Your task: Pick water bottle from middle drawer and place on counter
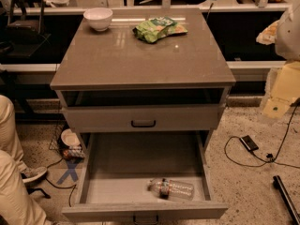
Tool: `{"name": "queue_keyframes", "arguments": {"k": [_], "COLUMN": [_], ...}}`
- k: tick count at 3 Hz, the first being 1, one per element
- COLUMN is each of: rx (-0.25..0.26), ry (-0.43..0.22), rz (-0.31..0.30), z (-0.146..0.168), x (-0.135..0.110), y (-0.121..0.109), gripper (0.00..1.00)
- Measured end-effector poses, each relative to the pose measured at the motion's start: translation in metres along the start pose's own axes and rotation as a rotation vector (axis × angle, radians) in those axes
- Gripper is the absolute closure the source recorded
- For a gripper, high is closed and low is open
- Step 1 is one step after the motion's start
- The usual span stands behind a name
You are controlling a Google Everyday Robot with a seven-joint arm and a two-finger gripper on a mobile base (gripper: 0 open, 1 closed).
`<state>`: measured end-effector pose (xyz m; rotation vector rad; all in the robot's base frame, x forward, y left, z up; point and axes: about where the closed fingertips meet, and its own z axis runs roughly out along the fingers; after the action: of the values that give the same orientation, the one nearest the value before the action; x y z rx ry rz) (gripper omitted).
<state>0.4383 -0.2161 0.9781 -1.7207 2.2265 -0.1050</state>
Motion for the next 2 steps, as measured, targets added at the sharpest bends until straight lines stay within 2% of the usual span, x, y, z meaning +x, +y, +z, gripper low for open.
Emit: {"name": "queue_keyframes", "arguments": {"k": [1,2], "rx": [0.002,-0.048], "ry": [-0.001,-0.103], "rz": [0.000,0.097], "z": [0.000,0.043], "x": [0.000,-0.002], "y": [0.000,0.011], "gripper": [0.00,0.00]}}
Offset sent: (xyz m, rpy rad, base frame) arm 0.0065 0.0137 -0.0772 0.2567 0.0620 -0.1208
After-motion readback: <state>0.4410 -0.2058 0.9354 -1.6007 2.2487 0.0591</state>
